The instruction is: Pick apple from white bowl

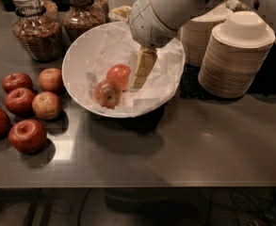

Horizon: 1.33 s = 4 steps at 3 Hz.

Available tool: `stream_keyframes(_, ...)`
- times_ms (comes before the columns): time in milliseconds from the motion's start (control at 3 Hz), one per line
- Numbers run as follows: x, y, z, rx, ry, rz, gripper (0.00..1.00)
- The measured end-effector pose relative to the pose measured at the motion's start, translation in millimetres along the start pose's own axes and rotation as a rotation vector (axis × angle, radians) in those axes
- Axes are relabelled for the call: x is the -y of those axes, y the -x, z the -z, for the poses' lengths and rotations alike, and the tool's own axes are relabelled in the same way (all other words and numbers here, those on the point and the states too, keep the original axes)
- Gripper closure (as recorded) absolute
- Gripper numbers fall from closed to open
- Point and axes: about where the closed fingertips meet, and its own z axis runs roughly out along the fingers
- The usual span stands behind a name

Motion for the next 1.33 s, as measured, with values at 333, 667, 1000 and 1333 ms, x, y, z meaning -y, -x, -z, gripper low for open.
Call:
stream_keyframes(333, -10, -7, -19, 0.019, 0.052, -0.009, 0.00)
stream_keyframes(667, -18, -14, -29, 0.011, 0.091, 0.020, 0.00)
stream_keyframes(1000, -21, -16, -36, 0.010, 0.088, 0.113, 0.00)
stream_keyframes(1333, -20, -17, -41, 0.034, 0.072, 0.202, 0.00)
